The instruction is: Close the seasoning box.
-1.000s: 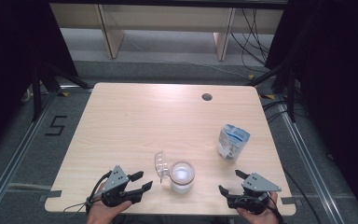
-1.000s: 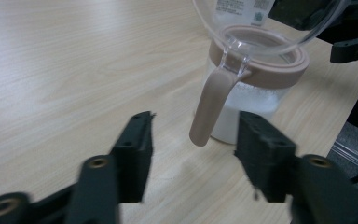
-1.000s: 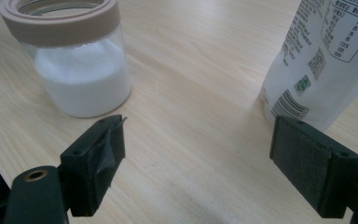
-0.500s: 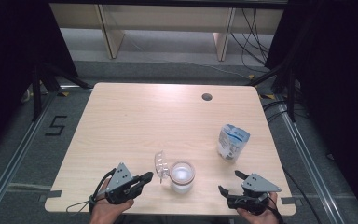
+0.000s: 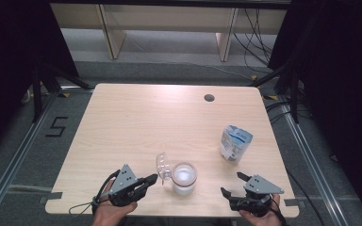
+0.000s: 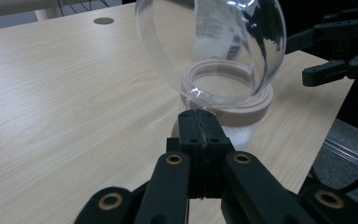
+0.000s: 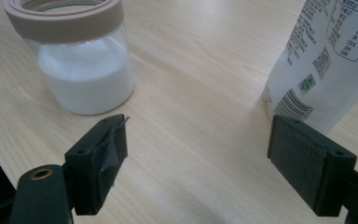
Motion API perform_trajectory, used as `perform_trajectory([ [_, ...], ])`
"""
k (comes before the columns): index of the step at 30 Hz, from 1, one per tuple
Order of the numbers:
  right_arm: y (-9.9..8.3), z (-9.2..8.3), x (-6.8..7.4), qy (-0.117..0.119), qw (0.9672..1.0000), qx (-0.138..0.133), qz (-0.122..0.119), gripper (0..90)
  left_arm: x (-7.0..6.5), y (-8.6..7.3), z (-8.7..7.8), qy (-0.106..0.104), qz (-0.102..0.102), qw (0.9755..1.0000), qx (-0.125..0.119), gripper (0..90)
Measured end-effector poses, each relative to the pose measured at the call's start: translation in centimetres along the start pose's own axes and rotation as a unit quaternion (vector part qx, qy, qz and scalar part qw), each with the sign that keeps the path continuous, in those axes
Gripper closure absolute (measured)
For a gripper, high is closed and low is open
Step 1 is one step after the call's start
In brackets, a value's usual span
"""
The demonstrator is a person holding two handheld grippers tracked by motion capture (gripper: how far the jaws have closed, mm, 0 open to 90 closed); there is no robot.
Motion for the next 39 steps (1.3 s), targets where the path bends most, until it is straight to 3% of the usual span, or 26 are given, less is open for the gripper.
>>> perform_trajectory([
  [3, 0.0, 0.0, 0.0, 0.000, 1.0000, 0.000, 0.000, 20.7, 0.0, 0.2, 0.1, -0.001, 0.012, 0.9999, 0.001, 89.3],
  [17, 0.0, 0.0, 0.1, 0.001, 1.0000, -0.001, -0.004, 20.9, -0.2, 0.8, 0.8, -0.001, 0.020, 0.9998, 0.002, 89.3],
  [20, 0.1, 0.1, -0.2, -0.006, 0.9998, -0.008, -0.018, 20.9, -0.2, 0.8, 0.8, -0.002, 0.017, 0.9998, 0.001, 89.3],
  [28, 0.0, 0.1, 0.0, 0.001, 0.9999, -0.001, -0.011, 21.0, -0.2, 1.0, 1.0, -0.002, 0.021, 0.9998, 0.002, 89.3],
  [30, 0.0, 0.1, 0.0, -0.002, 0.9999, -0.001, -0.010, 21.0, -0.3, 1.0, 1.1, -0.003, 0.012, 0.9999, 0.001, 89.3],
  [33, 0.0, 0.1, 0.1, 0.002, 1.0000, 0.001, -0.007, 21.0, -0.3, 1.1, 1.1, -0.003, 0.024, 0.9997, 0.003, 89.3],
  [35, 0.0, 0.1, 0.1, -0.001, 1.0000, 0.000, -0.007, 21.0, -0.4, 1.1, 1.2, -0.006, 0.017, 0.9998, 0.001, 89.3],
  [36, 0.0, 0.2, -0.1, -0.005, 0.9998, -0.005, -0.016, 21.0, -0.4, 1.1, 1.2, -0.005, 0.025, 0.9997, 0.003, 89.3],
  [39, 0.0, 0.2, 0.1, 0.002, 1.0000, 0.001, -0.009, 21.1, -0.6, 1.1, 1.3, -0.005, 0.023, 0.9997, 0.005, 89.3],
])
Point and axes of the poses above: each handheld gripper's, and its own axes: z roughly forward along the jaws, y roughly out of its top, x roughly to its left, the point moved 3 cm from there along z, roughly forward along the jaws, and after that the axes turned 4 degrees about x, right-handed, at the moved point
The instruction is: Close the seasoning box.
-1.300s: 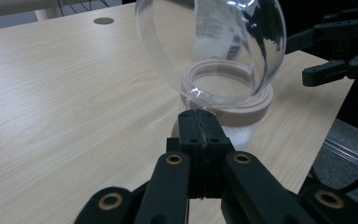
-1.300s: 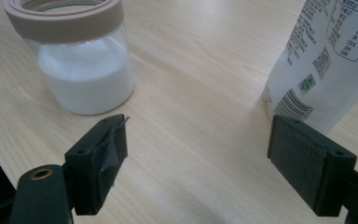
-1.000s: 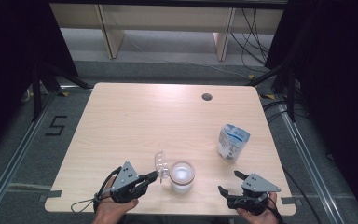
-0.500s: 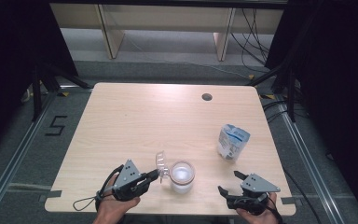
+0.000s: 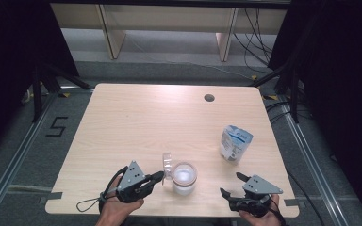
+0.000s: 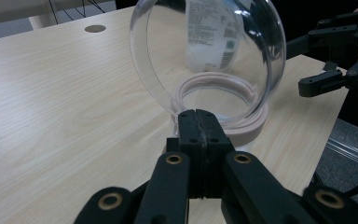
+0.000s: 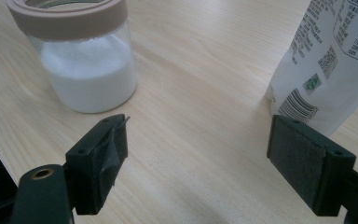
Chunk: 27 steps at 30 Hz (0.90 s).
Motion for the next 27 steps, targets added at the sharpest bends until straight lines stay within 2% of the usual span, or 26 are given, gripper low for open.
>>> perform_trajectory([
  [6, -0.01, 0.01, 0.00, 0.001, 1.0000, 0.000, -0.001, 21.1, -0.06, -0.06, 0.05, -0.001, 0.002, 1.0000, 0.005, 89.2],
  [8, 0.00, 0.03, -0.01, 0.001, 1.0000, 0.000, -0.002, 21.1, -0.20, -0.06, 0.12, -0.002, -0.005, 1.0000, 0.002, 89.2],
  [10, 0.00, 0.08, -0.01, 0.003, 1.0000, -0.001, -0.004, 21.1, -0.18, 0.00, 0.11, -0.003, 0.004, 1.0000, 0.003, 89.2],
  [20, 0.02, 0.06, 0.02, 0.004, 1.0000, -0.002, -0.005, 21.1, -0.39, 0.08, 0.29, -0.008, 0.003, 1.0000, 0.000, 89.0],
  [21, 0.02, 0.14, 0.10, 0.014, 0.9999, -0.002, 0.000, 21.1, -0.40, 0.09, 0.27, -0.005, 0.004, 1.0000, 0.005, 88.9],
  [24, 0.01, 0.04, 0.08, 0.007, 1.0000, 0.000, -0.001, 21.1, -0.42, 0.11, 0.32, -0.006, 0.006, 1.0000, 0.004, 88.9],
  [25, 0.03, 0.12, 0.09, 0.010, 0.9999, -0.003, -0.001, 21.1, -0.50, 0.10, 0.33, -0.006, 0.000, 1.0000, 0.004, 88.8],
  [27, 0.03, 0.09, 0.07, 0.007, 1.0000, -0.004, -0.002, 21.1, -0.46, 0.13, 0.29, -0.006, 0.007, 0.9999, 0.004, 88.6],
])
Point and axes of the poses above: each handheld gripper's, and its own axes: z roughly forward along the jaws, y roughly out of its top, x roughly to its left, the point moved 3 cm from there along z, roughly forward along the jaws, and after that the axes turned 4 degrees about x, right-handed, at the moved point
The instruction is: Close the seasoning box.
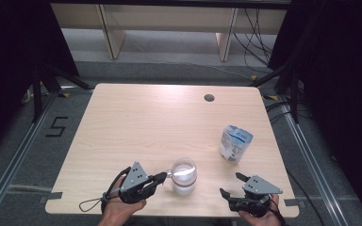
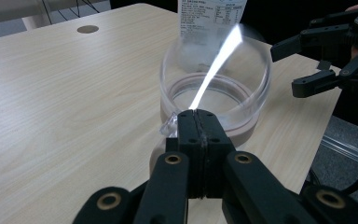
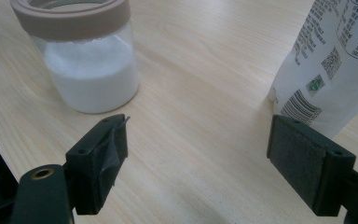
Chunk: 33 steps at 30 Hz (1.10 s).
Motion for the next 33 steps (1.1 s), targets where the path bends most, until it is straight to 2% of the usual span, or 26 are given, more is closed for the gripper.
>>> perform_trajectory([
  [5, 0.0, -0.1, 0.0, -0.003, 1.0000, 0.003, 0.002, 21.0, -0.1, 0.0, -0.1, -0.011, -0.006, 0.9999, -0.007, 86.1],
  [6, 0.0, -0.1, 0.0, -0.003, 1.0000, 0.002, 0.002, 21.0, -0.1, 0.0, -0.2, -0.012, -0.005, 0.9999, 0.000, 84.9],
  [10, 0.1, -0.2, -0.2, -0.003, 1.0000, -0.003, 0.005, 20.7, -0.3, -0.1, -0.4, -0.039, -0.025, 0.9989, -0.007, 77.8],
  [11, 0.1, -0.1, -0.2, 0.001, 1.0000, -0.007, 0.006, 20.6, -0.4, -0.2, -0.3, -0.046, -0.037, 0.9982, -0.010, 75.9],
  [12, 0.1, -0.1, -0.2, 0.008, 0.9999, -0.009, 0.001, 20.4, -0.3, -0.2, -0.4, -0.049, -0.035, 0.9981, -0.011, 74.2],
  [13, 0.1, -0.2, -0.2, 0.002, 0.9999, -0.009, 0.005, 20.1, -0.3, -0.3, -0.5, -0.054, -0.028, 0.9981, -0.008, 71.9],
  [14, 0.2, -0.2, -0.3, 0.003, 0.9998, -0.018, 0.003, 19.9, -0.3, -0.4, -0.6, -0.051, -0.030, 0.9982, -0.004, 68.6],
  [17, 0.3, -0.3, -0.5, 0.013, 0.9995, -0.028, 0.006, 18.3, -0.2, -0.7, -0.7, -0.061, -0.033, 0.9976, -0.004, 60.7],
  [18, 0.2, -0.4, -0.3, 0.015, 0.9992, -0.028, 0.024, 17.7, -0.2, -0.9, -0.8, -0.061, -0.030, 0.9977, -0.002, 58.5],
  [19, 0.3, -0.4, -0.2, 0.023, 0.9987, -0.031, 0.034, 17.0, -0.2, -1.0, -0.9, -0.058, -0.037, 0.9976, 0.000, 55.9],
  [20, 0.3, -0.5, -0.5, 0.020, 0.9988, -0.038, 0.021, 16.6, -0.1, -1.2, -0.9, -0.059, -0.037, 0.9976, -0.001, 53.2],
  [21, 0.4, -0.4, -0.3, 0.031, 0.9983, -0.041, 0.028, 16.5, -0.1, -1.4, -1.0, -0.057, -0.042, 0.9975, 0.002, 50.2],
  [24, 0.5, -0.6, -0.2, 0.035, 0.9980, -0.044, 0.029, 16.1, 0.2, -1.8, -1.2, -0.050, -0.049, 0.9975, 0.007, 43.8],
  [25, 0.4, -0.6, 0.1, 0.038, 0.9977, -0.041, 0.039, 15.8, 0.4, -2.0, -1.3, -0.051, -0.048, 0.9975, 0.011, 41.4],
  [26, 0.4, -0.7, 0.2, 0.040, 0.9976, -0.038, 0.043, 15.8, 0.4, -2.1, -1.4, -0.052, -0.053, 0.9972, 0.009, 39.9],
  [27, 0.5, -0.5, 0.3, 0.044, 0.9971, -0.048, 0.039, 15.8, 0.5, -2.2, -1.5, -0.045, -0.062, 0.9970, 0.014, 38.7],
  [28, 0.5, -0.5, 0.1, 0.046, 0.9972, -0.050, 0.031, 15.8, 0.6, -2.3, -1.6, -0.043, -0.058, 0.9973, 0.015, 37.6],
  [29, 0.5, -0.5, 0.2, 0.046, 0.9972, -0.050, 0.031, 15.8, 0.7, -2.4, -1.5, -0.047, -0.063, 0.9968, 0.011, 36.6],
  [30, 0.5, -0.5, 0.2, 0.046, 0.9972, -0.049, 0.031, 15.8, 0.7, -2.4, -1.7, -0.041, -0.072, 0.9965, 0.015, 36.0],
  [33, 0.5, -0.4, 0.2, 0.043, 0.9975, -0.048, 0.028, 15.8, 0.7, -2.4, -1.9, -0.044, -0.069, 0.9966, 0.009, 34.9],
])
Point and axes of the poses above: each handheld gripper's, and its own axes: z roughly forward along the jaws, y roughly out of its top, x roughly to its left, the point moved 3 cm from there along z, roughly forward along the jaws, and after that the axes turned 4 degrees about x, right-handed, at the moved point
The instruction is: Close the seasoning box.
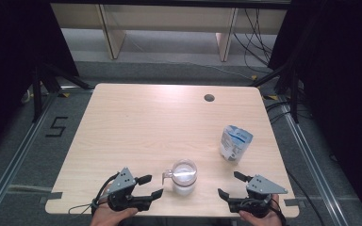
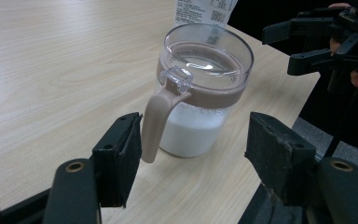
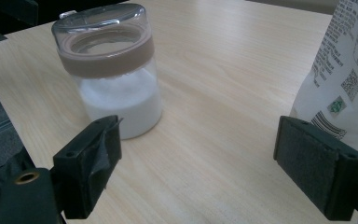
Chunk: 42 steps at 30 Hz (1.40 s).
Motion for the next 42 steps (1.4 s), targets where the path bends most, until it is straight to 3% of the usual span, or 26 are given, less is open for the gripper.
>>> perform_trajectory([
  [4, 0.1, 0.0, 0.1, 0.004, 0.9999, -0.004, -0.009, 15.8, -0.1, -0.3, -0.1, 0.007, -0.007, 1.0000, 0.000, 32.7],
  [9, 0.0, 0.0, 0.2, 0.008, 0.9999, 0.000, -0.009, 15.8, -0.2, -0.7, -0.1, 0.011, 0.007, 0.9998, 0.014, 31.3],
  [15, 0.2, 0.0, 0.3, -0.001, 1.0000, 0.004, -0.007, 15.8, -0.5, -1.5, -0.1, 0.017, 0.009, 0.9995, 0.024, 29.3],
  [17, 0.1, 0.2, 0.4, 0.008, 0.9999, 0.003, -0.014, 15.8, -0.6, -1.7, 0.0, 0.013, 0.005, 0.9996, 0.023, 28.0],
  [19, 0.1, 0.1, 0.3, 0.001, 0.9999, 0.002, -0.012, 15.8, -0.4, -1.9, -0.2, 0.016, 0.021, 0.9991, 0.032, 27.3],
  [22, 0.1, 0.1, 0.2, -0.003, 0.9999, 0.000, -0.015, 15.8, -0.5, -2.1, -0.2, 0.019, 0.007, 0.9992, 0.033, 26.8],
  [24, 0.1, 0.2, 0.3, 0.010, 0.9999, 0.004, -0.009, 15.8, -0.4, -2.2, -0.2, 0.018, 0.016, 0.9991, 0.035, 26.7],
  [27, 0.1, 0.2, 0.3, 0.007, 0.9999, 0.004, -0.011, 15.8, -0.6, -2.3, 0.0, 0.016, 0.006, 0.9994, 0.031, 26.5],
  [33, -0.1, 0.2, 0.3, 0.005, 0.9999, 0.012, -0.009, 15.8, -0.5, -2.6, 0.0, 0.014, 0.019, 0.9990, 0.038, 25.3],
  [36, -0.3, 0.1, 0.3, 0.005, 0.9998, 0.018, -0.010, 15.8, -0.5, -2.9, 0.0, 0.017, 0.016, 0.9985, 0.049, 23.8],
  [38, -0.5, -0.1, 0.4, 0.009, 0.9997, 0.025, -0.003, 15.8, -0.7, -3.1, 0.2, 0.015, 0.002, 0.9988, 0.047, 22.1],
  [39, -0.5, -0.3, 0.4, -0.001, 0.9998, 0.020, -0.009, 15.8, -0.7, -3.1, 0.2, 0.016, 0.004, 0.9987, 0.048, 21.6],
  [42, -0.8, -0.4, 0.5, 0.001, 0.9995, 0.033, -0.003, 15.9, -0.7, -3.3, 0.2, 0.022, 0.009, 0.9984, 0.051, 20.3],
])
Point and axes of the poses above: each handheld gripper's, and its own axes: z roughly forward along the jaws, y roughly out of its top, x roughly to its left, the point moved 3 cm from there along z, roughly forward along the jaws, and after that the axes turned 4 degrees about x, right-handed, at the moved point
